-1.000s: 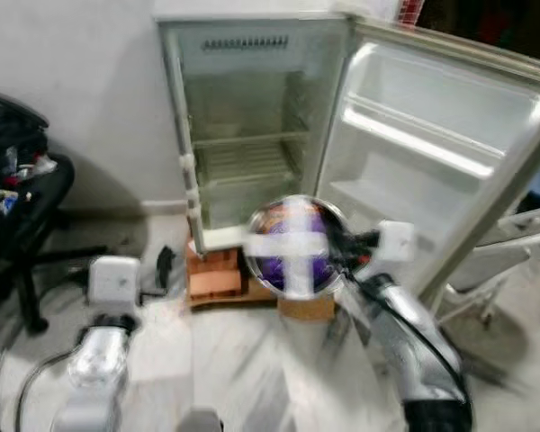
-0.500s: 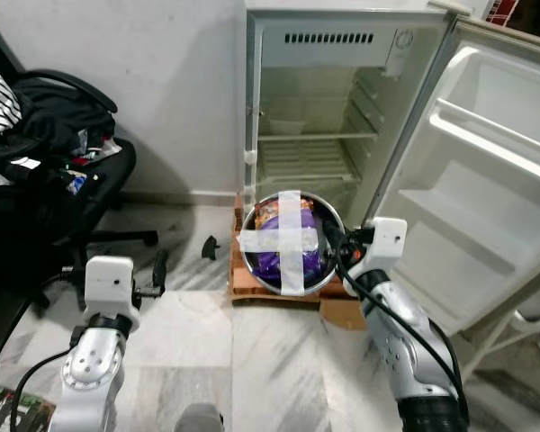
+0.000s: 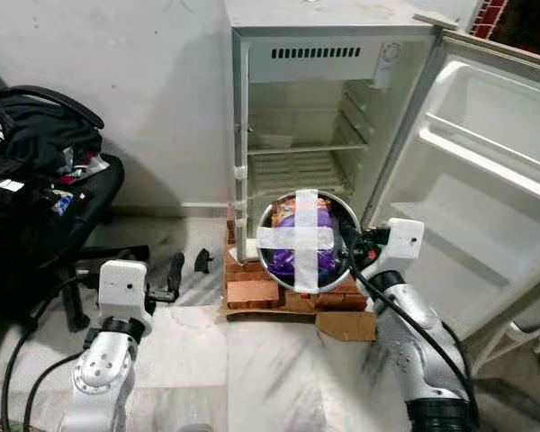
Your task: Restocking fridge
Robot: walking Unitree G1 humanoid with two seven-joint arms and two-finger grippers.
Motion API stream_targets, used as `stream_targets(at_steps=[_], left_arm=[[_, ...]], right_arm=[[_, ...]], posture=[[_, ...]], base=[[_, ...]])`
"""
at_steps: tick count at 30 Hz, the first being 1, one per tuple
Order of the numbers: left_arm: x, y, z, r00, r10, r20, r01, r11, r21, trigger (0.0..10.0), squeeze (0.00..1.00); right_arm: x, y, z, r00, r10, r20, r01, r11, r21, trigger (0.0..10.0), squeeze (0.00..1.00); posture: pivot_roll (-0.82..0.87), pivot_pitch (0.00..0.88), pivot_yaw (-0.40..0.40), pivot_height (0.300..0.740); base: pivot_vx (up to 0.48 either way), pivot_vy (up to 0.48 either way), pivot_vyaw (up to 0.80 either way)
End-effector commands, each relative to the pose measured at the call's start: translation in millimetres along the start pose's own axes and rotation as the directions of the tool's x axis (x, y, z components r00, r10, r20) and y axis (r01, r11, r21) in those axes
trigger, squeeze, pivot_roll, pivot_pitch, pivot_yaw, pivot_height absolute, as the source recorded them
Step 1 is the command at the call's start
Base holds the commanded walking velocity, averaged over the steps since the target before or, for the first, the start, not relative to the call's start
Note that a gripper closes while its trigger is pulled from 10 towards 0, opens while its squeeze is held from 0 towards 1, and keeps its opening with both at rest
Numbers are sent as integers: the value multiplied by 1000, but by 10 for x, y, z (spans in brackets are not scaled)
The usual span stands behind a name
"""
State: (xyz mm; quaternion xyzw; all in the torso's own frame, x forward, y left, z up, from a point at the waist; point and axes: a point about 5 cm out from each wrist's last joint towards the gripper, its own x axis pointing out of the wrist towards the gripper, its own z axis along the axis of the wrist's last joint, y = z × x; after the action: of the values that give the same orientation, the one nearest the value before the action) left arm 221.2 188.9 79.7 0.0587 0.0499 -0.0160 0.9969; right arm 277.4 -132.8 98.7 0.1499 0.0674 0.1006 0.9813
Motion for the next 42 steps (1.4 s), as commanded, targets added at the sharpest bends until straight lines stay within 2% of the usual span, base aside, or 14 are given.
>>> stream_targets(at_steps=[1, 13, 32, 38, 42], left_arm=[[27, -28, 40, 1000, -14, 16, 14, 1000, -5, 10000, 0], [34, -42, 25, 1000, -9, 4, 9, 1000, -26, 10000, 0], [46, -71, 45, 1000, -18, 14, 18, 1000, -18, 10000, 0], [54, -75, 43, 1000, -23, 11, 23, 1000, -12, 10000, 0], [55, -92, 36, 1000, -30, 7, 30, 1000, -10, 10000, 0]], right_arm=[[-4, -45, 105, 999, -13, 42, 14, 1000, -17, 10000, 0], [4, -32, 73, 1000, -12, 28, 12, 1000, -12, 10000, 0], [22, -9, 55, 1000, -3, 16, 3, 1000, -10, 10000, 0], [41, -16, 84, 1000, -9, 25, 10, 1000, -11, 10000, 0], [41, -13, 75, 1000, -13, 24, 13, 1000, -12, 10000, 0]], posture=[[124, 0, -47, 740], [124, 0, -49, 740], [123, 0, -52, 740], [123, 0, -51, 740], [123, 1, -50, 740]], base=[[465, 0, 0], [453, 0, 0], [409, 250, 0], [465, 0, 0], [0, 0, 0]])
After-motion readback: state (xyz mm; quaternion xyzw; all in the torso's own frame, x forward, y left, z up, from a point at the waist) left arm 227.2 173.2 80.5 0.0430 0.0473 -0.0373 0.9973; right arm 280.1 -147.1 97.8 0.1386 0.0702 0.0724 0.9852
